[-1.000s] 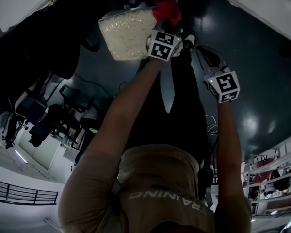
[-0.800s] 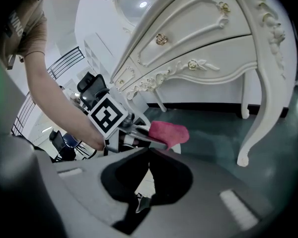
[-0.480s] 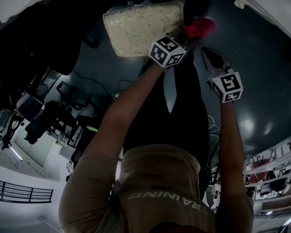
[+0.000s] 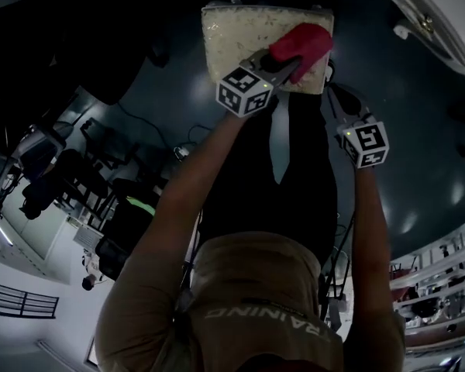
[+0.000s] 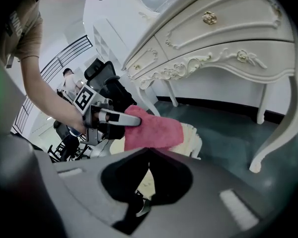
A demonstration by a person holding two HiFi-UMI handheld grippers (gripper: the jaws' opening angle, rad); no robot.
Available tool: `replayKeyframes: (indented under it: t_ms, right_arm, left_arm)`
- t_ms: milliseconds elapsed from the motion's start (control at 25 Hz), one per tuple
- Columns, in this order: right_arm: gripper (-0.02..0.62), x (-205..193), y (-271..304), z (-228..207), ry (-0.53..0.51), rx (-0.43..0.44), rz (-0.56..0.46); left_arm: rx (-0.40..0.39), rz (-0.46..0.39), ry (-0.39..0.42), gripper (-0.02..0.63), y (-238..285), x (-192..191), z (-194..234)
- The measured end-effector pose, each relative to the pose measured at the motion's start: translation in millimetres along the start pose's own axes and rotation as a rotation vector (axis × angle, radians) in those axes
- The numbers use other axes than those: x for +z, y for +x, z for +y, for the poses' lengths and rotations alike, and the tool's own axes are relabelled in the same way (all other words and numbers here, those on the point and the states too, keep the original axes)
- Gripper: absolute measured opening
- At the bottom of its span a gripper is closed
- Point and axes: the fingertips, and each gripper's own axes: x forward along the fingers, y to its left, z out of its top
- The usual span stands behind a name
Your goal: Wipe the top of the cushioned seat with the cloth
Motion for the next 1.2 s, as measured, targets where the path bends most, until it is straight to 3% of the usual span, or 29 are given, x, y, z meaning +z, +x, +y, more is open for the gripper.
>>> replayKeyframes:
  t_ms: [200, 400, 600, 840, 1200]
  right_arm:
    - [0.005, 8.6, 33.9, 48.6, -0.026, 0.037, 0.017]
    - [0.005, 9.4, 64.1, 98.5, -0.059, 0.078, 0.058]
    - [0.005, 11.2, 88.4, 131.9, -0.076, 0.100, 0.073]
    - [0.005, 6.6, 107.0, 154.0, -0.075, 0.101, 0.101]
    - [0.005, -1.3, 119.2, 161.8, -0.066, 0.083, 0.133]
  left_arm:
    - [0.123, -0.104, 0.029, 0.041, -83.1, 15.2, 52.7]
    - [0.291, -0.223, -0.019, 0.041, -173.3, 19.5, 112.1]
    - [0.393, -0.257, -0.049, 0.041, -236.2, 2.9, 158.6]
    - [0.433, -0.187, -0.079, 0.041, -251.7, -43.0, 194.5]
    - [0.384, -0.141, -0.102, 0.041, -220.9, -77.8, 195.7]
